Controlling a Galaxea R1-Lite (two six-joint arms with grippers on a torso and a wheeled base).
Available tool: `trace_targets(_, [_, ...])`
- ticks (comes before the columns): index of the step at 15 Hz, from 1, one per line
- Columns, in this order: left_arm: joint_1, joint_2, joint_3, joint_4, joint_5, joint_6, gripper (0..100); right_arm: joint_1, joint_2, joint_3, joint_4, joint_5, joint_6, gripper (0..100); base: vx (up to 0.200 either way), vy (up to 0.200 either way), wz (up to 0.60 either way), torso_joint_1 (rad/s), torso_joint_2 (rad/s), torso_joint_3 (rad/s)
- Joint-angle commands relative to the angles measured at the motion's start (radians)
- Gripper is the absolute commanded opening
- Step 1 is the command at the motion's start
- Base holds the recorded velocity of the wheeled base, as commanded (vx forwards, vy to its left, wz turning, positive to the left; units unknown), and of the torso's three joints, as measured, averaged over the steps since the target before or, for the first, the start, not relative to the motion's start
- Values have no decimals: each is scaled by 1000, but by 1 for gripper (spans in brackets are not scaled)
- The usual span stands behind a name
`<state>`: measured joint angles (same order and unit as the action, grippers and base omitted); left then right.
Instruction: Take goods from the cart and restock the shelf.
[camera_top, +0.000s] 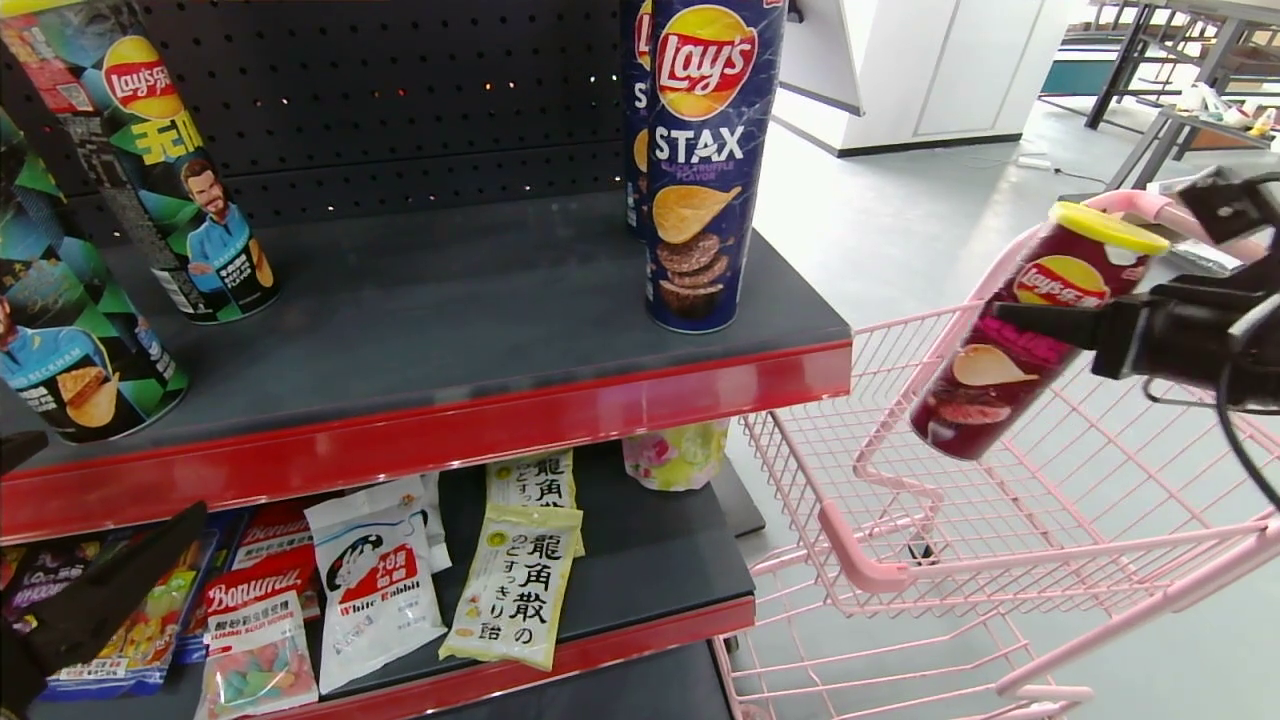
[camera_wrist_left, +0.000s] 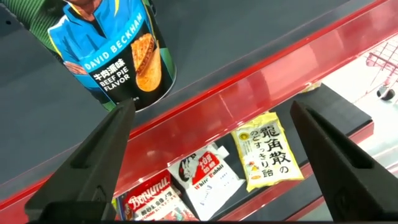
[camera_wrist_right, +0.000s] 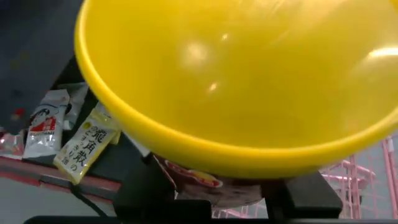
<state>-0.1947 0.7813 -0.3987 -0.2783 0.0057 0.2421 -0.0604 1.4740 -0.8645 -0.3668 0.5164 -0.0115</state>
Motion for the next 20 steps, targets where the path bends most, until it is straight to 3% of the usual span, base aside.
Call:
trace_targets(1, [0,7,1,1,-4,0,100,-15,-336,-76,370,-18,-4,0,0,0,0,0,0,0])
trace_targets(3, [0,19,0,-1,-9,-1,100,-12,-413,-88,551,-70,-74,0,0,0,0,0,0,0])
trace_targets(5, [0,18,-3,1,-13,0,100,28,-466,7,546,-75,-179,0,0,0,0,0,0,0])
trace_targets(7, [0,26,3,1,-9,20,100,62,-518,58,548,-91,-200,0,0,0,0,0,0,0])
trace_targets(8, [0,29,1,1,-7,82,100,97,-572,114,549,-137,-203,0,0,0,0,0,0,0])
trace_targets(11, [1,26,9,2,-4,152,100,96,-592,122,549,-151,-200,0,0,0,0,0,0,0])
trace_targets(15, [1,26,9,2,37,154,100,97,-606,114,549,-151,-202,0,-150,0,0,5,1,2])
trace_targets(20, [1,21,9,1,39,155,100,96,-606,122,549,-153,-203,0,-120,0,0,-2,0,4])
